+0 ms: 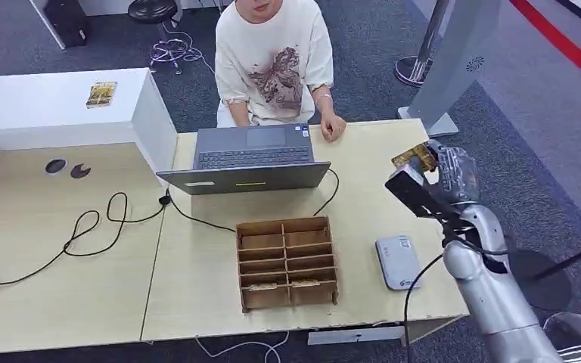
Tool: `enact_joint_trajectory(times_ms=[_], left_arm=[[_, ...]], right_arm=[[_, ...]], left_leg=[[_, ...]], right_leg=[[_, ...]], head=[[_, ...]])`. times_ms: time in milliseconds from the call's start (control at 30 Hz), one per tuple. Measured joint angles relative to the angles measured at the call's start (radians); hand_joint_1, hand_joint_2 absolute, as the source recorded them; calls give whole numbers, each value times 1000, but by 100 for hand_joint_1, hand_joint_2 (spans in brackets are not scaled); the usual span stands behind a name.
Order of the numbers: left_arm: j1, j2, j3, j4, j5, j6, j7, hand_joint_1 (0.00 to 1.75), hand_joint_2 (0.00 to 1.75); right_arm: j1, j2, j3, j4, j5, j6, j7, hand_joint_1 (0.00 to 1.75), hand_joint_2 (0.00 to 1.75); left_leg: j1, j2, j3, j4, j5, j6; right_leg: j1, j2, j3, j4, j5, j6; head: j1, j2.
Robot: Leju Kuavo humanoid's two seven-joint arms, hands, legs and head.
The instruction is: Pass the card to the sensor for recognition and then transmit it.
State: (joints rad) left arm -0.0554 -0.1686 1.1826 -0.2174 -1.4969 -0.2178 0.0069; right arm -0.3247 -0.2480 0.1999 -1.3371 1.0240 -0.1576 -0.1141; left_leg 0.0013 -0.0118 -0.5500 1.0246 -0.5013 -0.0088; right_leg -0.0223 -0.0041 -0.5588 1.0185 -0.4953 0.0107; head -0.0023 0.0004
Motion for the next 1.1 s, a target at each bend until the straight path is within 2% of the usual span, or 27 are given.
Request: enact_joint_trajectory(times_ms=[267, 433, 633, 1100], left_arm=[[0, -1, -2, 0, -20, -8, 2, 0, 175], [-2, -1, -9, 0, -29, -15, 2, 0, 175], [-3, -1, -11, 0, -34, -17, 2, 0, 175], [-3, 0, -29, 0, -38, -34, 2, 0, 175]], right_arm=[[-71, 32, 3, 32, 82, -48, -11, 175, 175], [-148, 41, 15, 95, 134, -49, -27, 175, 175], [-239, 48, 48, 187, 219, -49, 32, 175, 175], [-365, 84, 44, 404, 237, -19, 108, 175, 175]], left_leg=[[0, 0, 0, 0, 0, 0], [0, 0, 0, 0, 1, -1], [0, 0, 0, 0, 1, -1], [0, 0, 0, 0, 1, -1]], right_leg=[[0, 0, 0, 0, 0, 0], [0, 0, 0, 0, 0, 0], [0, 0, 0, 0, 1, -1], [0, 0, 0, 0, 1, -1]], head=[[0, 0], [0, 0], [0, 0], [0, 0]])
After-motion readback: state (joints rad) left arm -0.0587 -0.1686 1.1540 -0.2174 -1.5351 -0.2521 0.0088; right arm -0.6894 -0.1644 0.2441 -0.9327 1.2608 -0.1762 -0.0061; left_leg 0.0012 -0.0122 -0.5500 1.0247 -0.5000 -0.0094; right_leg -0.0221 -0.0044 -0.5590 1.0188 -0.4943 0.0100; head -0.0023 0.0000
